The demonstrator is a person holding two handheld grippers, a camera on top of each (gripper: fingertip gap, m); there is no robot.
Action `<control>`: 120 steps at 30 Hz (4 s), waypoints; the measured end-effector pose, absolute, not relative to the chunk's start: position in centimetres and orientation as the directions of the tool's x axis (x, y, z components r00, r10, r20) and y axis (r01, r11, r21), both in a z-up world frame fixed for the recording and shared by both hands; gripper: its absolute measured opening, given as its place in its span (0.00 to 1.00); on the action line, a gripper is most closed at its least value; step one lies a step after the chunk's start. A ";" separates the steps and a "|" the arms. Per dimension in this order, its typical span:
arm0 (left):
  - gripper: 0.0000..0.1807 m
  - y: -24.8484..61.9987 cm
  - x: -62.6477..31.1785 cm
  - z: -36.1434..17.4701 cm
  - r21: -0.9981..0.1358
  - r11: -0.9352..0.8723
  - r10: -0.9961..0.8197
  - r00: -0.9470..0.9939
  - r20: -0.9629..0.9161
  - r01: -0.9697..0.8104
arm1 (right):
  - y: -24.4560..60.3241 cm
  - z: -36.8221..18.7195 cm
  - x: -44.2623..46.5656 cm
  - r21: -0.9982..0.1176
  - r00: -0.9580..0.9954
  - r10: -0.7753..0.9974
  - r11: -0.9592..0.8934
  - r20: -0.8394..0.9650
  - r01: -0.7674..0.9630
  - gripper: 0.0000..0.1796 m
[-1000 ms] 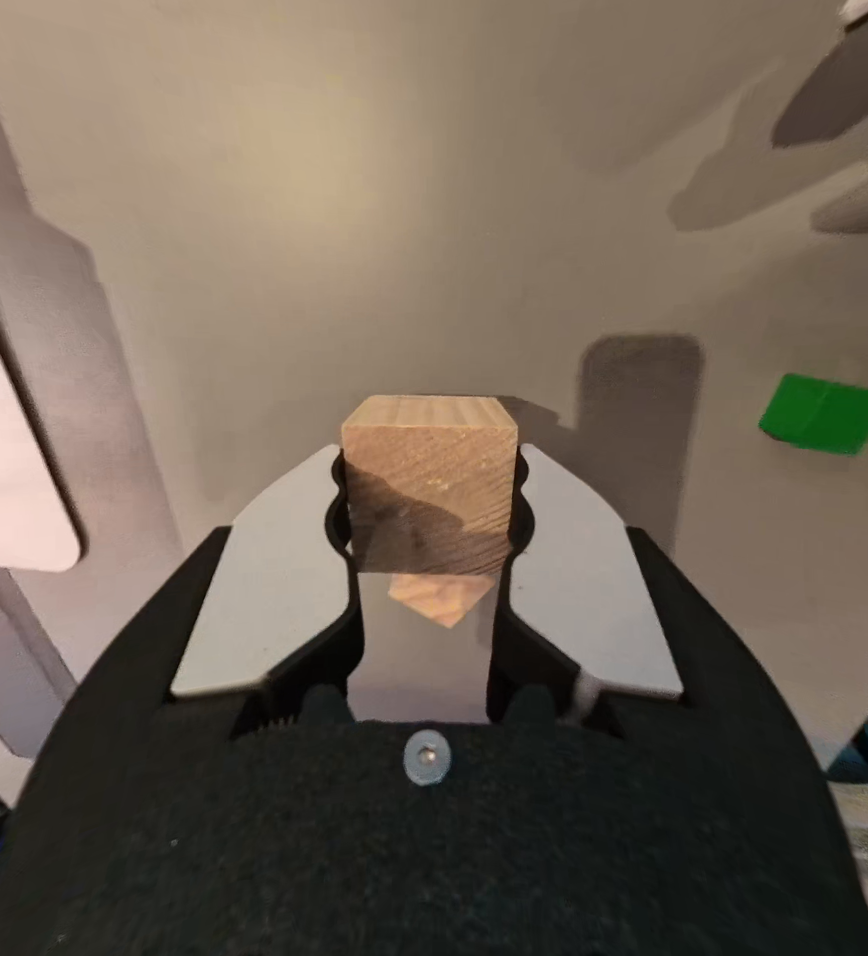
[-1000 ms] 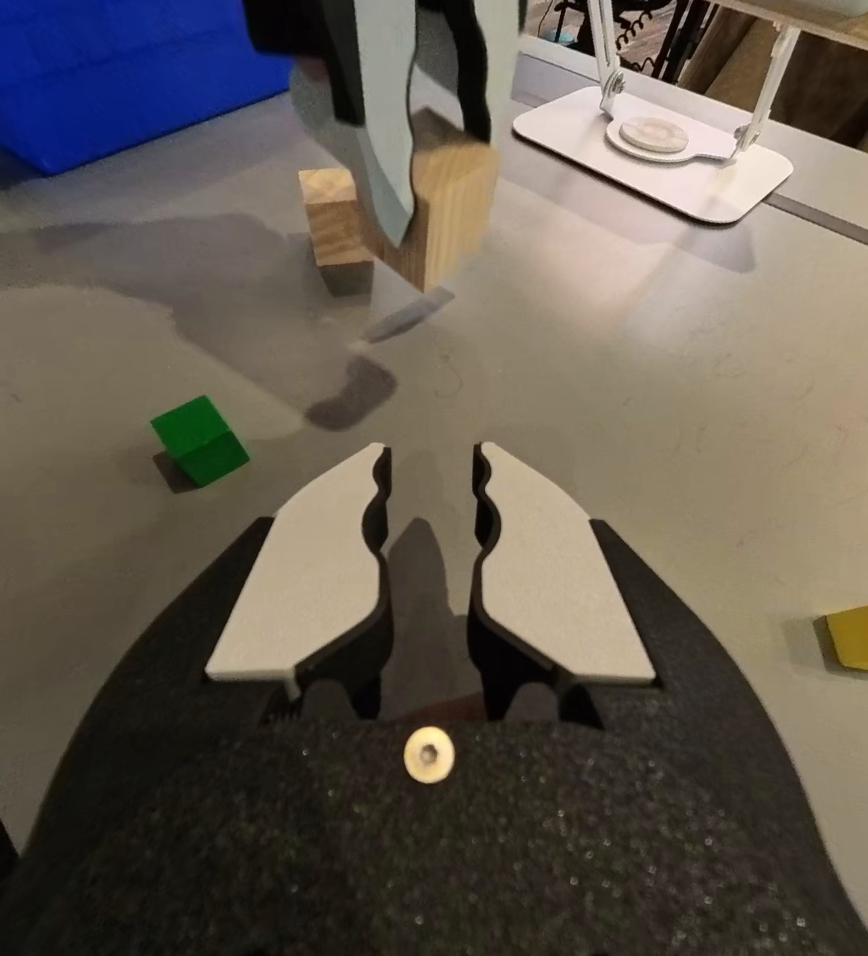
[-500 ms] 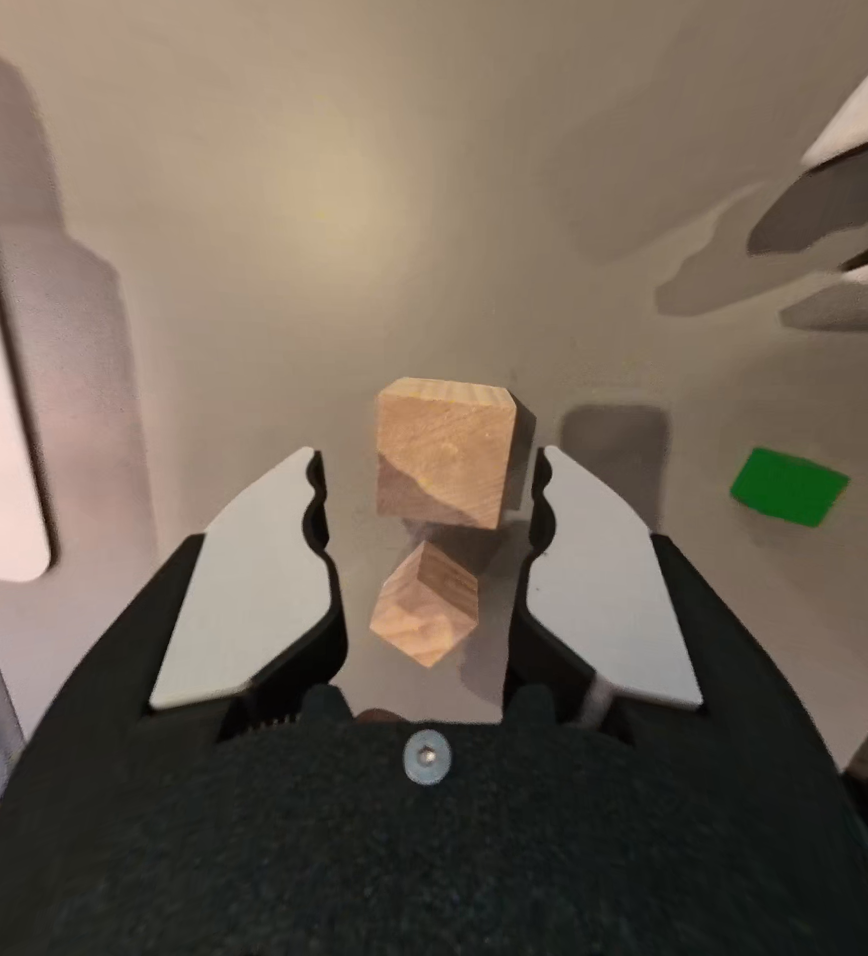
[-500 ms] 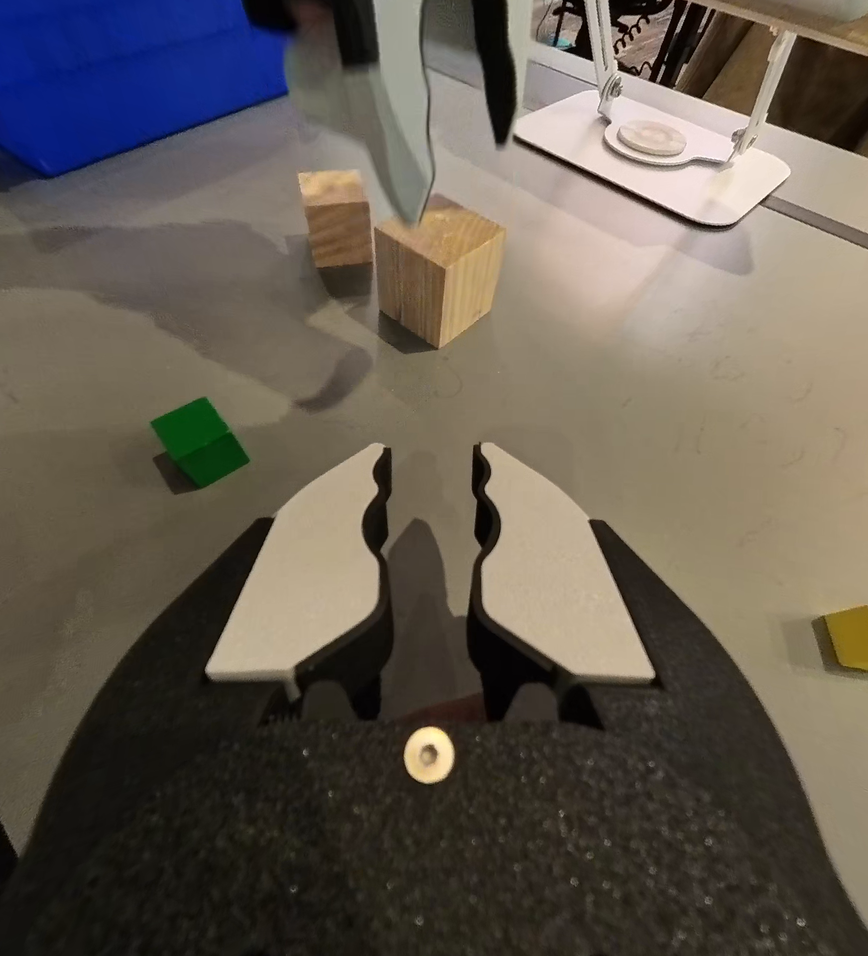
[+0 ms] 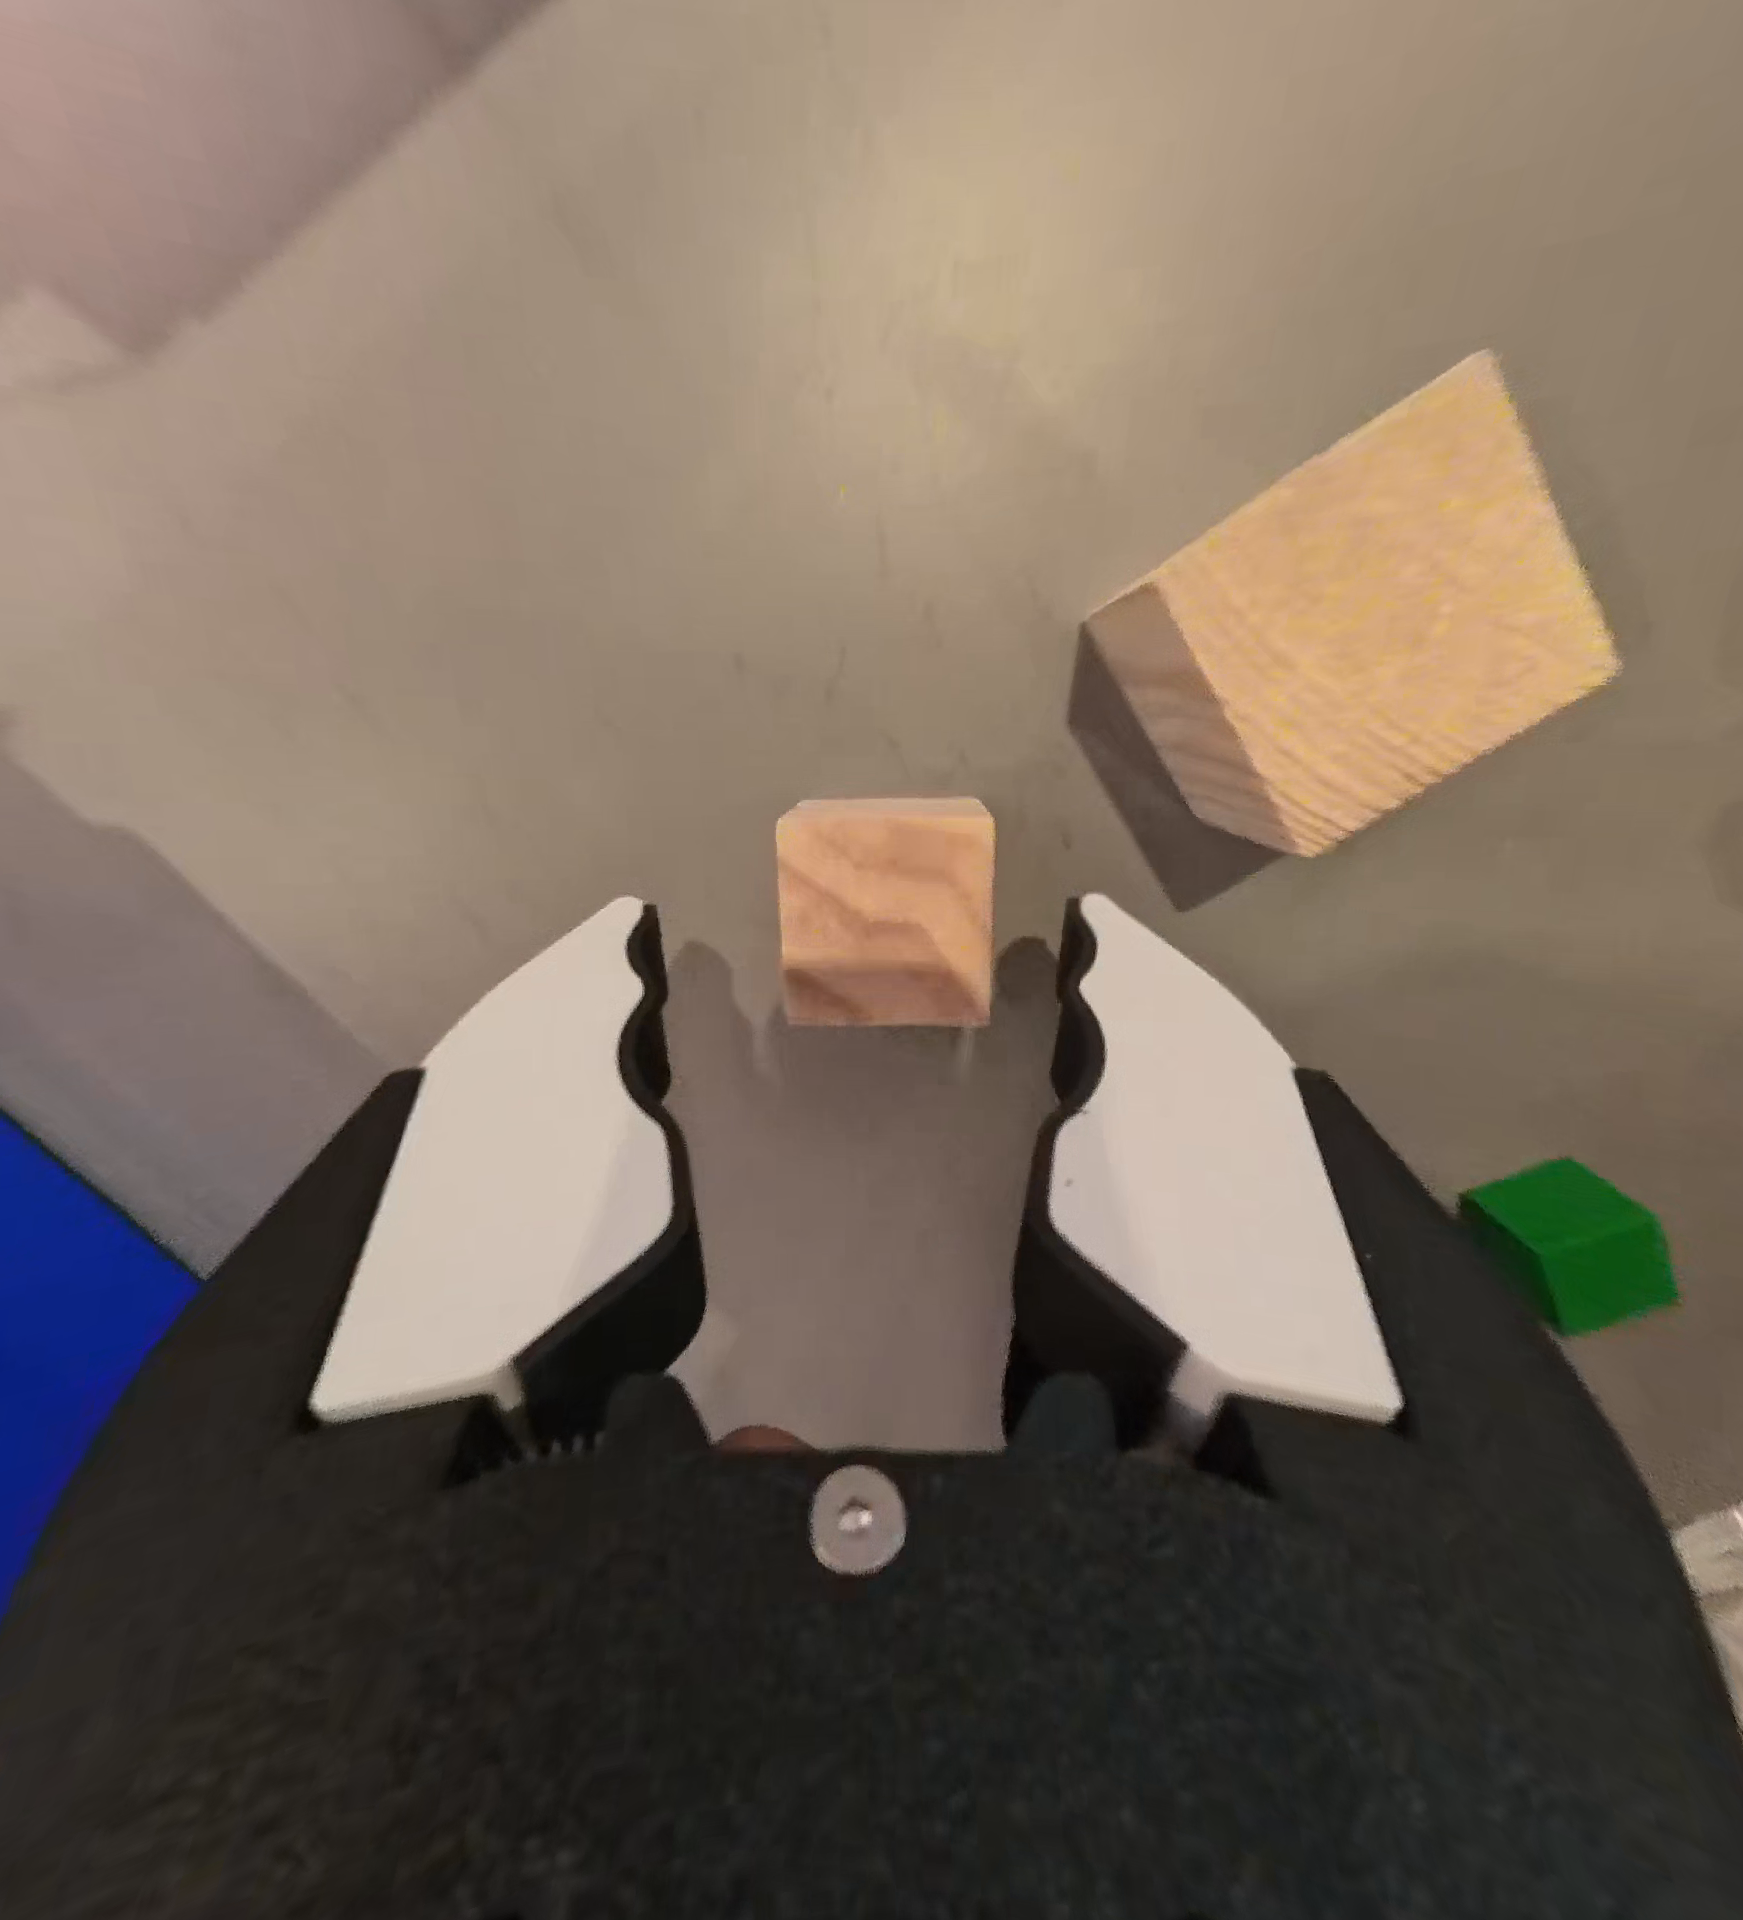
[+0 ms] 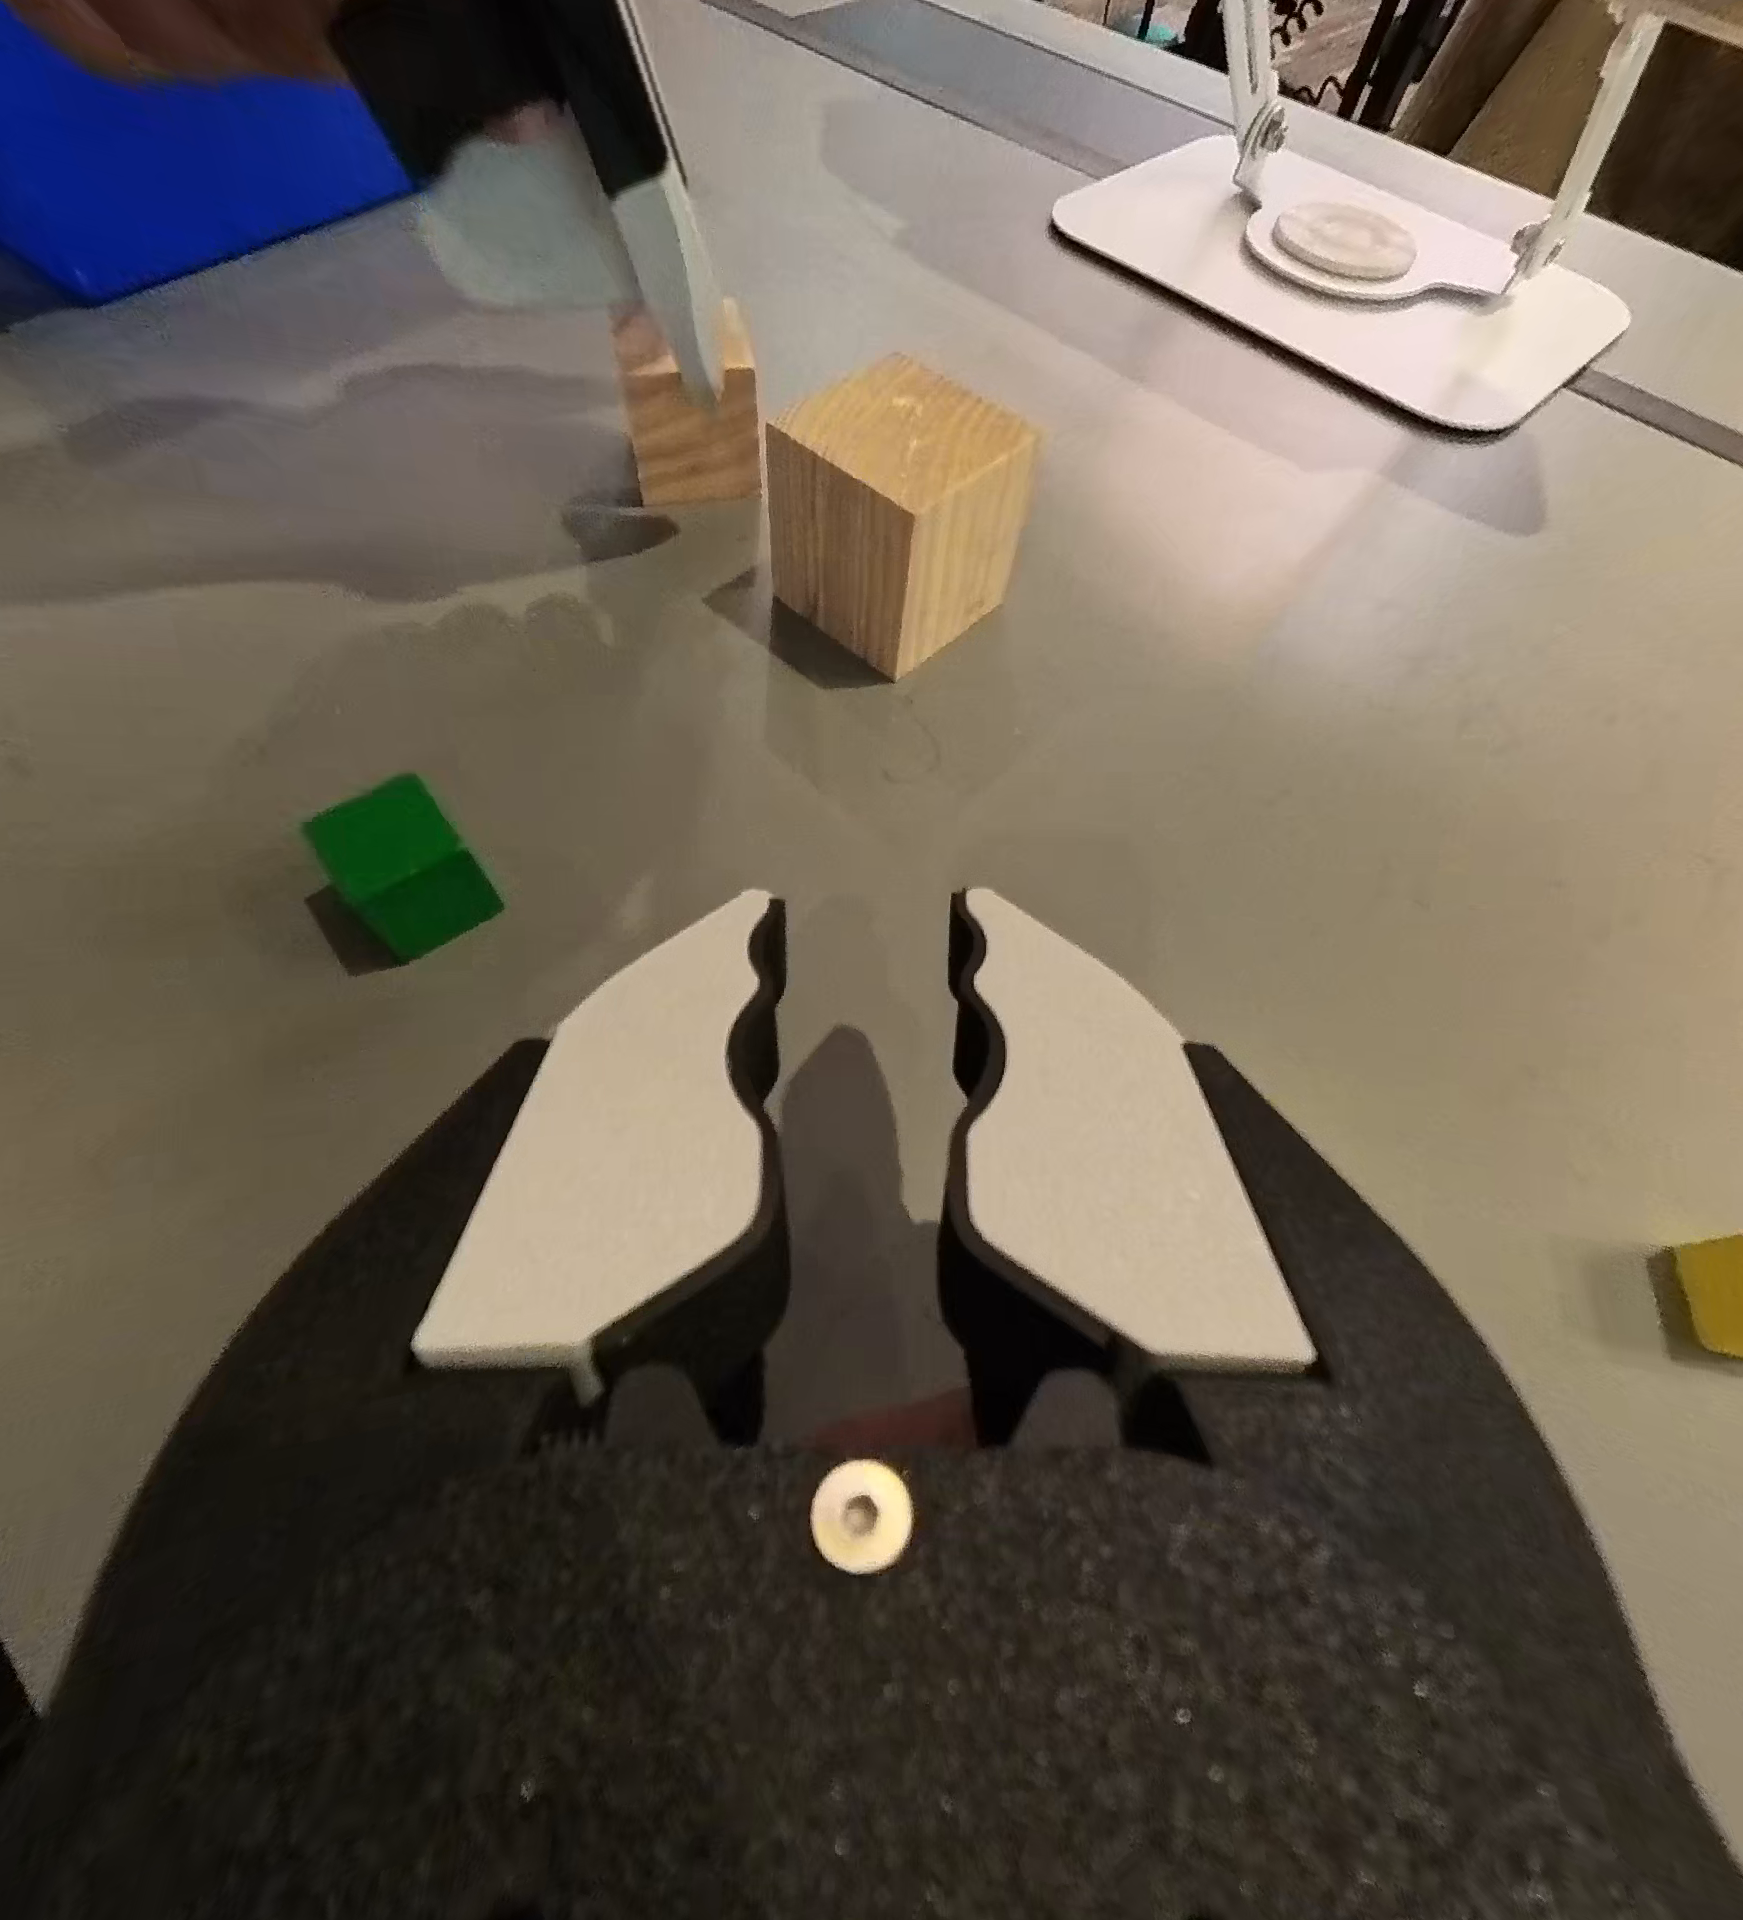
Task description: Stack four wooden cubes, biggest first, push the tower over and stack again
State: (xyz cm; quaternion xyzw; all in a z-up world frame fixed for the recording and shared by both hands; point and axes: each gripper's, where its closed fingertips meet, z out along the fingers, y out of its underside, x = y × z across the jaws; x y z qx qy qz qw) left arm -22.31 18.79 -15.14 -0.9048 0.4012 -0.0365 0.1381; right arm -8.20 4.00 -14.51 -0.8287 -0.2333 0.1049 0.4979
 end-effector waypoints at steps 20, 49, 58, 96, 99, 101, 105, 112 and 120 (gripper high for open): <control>0.25 15.5 -16.0 -8.9 -0.315 0.084 -0.995 -0.060 -0.084 -0.945 | 4.0 -14.4 -8.2 -0.877 0.868 0.494 -0.393 0.052 0.276 0.16; 0.33 15.4 -13.6 -12.5 -0.175 0.164 -0.985 -0.171 0.024 -0.971 | 4.0 -14.3 -8.1 -0.883 0.871 0.488 -0.381 0.058 0.273 0.16; 0.42 10.8 -15.2 -6.4 -0.452 0.073 -0.939 0.091 -0.331 -0.889 | 4.0 -14.2 -8.1 -0.884 0.873 0.485 -0.382 0.055 0.268 0.15; 0.16 14.5 -14.8 -6.3 -0.220 0.274 -0.943 -0.216 -0.255 -0.936 | 3.9 -14.3 -8.4 -0.881 0.861 0.507 -0.388 0.042 0.272 0.15; 0.16 16.2 -14.7 -7.4 -0.177 0.247 -0.951 -0.203 -0.231 -0.953 | 3.9 -14.3 -8.4 -0.883 0.861 0.506 -0.383 0.043 0.269 0.15; 0.16 16.7 -14.5 -8.1 -0.174 0.234 -0.958 -0.197 -0.207 -0.957 | 3.9 -14.2 -8.4 -0.885 0.862 0.505 -0.381 0.043 0.268 0.15; 0.16 16.9 -14.4 -9.3 -0.171 0.229 -0.965 -0.201 -0.165 -0.958 | 3.8 -14.1 -8.4 -0.887 0.862 0.505 -0.379 0.043 0.266 0.15; 0.30 16.9 -14.4 -9.8 -0.173 0.176 -0.981 -0.158 -0.108 -0.969 | 3.9 -14.2 -8.4 -0.884 0.860 0.508 -0.384 0.039 0.267 0.15; 0.29 14.7 -15.0 -5.0 -0.472 0.112 -0.974 -0.002 -0.228 -0.874 | 3.9 -13.7 -7.9 -0.900 0.868 0.496 -0.382 -0.010 0.208 0.16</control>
